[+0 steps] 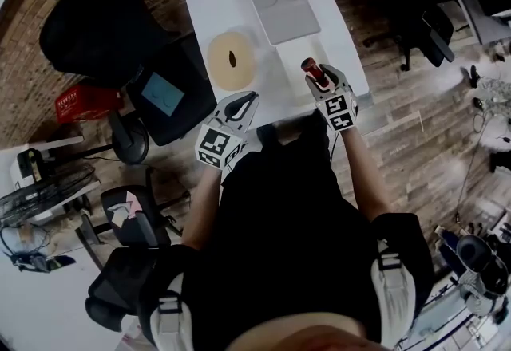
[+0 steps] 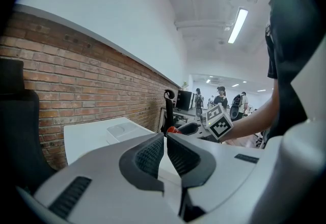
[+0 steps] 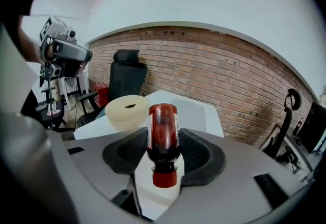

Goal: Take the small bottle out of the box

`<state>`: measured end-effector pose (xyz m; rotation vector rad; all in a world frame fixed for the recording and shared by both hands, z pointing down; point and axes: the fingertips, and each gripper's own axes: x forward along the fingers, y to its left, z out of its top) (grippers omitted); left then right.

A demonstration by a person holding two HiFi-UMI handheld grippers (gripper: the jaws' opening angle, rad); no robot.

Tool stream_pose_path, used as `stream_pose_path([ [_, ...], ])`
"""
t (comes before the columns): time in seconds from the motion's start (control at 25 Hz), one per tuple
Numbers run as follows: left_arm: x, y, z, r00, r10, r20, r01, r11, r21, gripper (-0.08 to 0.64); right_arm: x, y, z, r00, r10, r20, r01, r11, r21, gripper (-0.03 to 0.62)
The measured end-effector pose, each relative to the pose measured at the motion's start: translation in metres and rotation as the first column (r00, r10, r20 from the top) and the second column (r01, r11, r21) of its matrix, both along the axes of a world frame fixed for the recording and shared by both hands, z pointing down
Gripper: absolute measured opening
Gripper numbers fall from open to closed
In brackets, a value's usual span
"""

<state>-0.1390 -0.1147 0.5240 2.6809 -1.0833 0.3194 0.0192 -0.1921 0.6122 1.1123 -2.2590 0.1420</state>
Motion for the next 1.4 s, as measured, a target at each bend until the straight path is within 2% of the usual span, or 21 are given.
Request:
stream_pose_path([
  [0.44,0.007,-0.004,0.003,1.000,0.021,-0.016,-0.021,1.000,-0.005,0.034,-0.001,0.012,-0.033,0.991,0.064,0.115,-0.072,0.995,0.064,0.198],
  [0.84,0.018,-0.012,0.001,0.999,0.047,-0.021,-0.048,0.999,-0.004,0.034,0.009,0.015,-0.047,0.985,0.073,0.157,-0.086,0.994,0.074,0.199],
  [1.4,0.017,-0.014,0.003,0.999,0.042,-0.009,-0.042,0.999,-0.014,0.034,0.014,0.014,-0.046,0.984,0.071,0.163,-0.084,0.994,0.071,0.199],
])
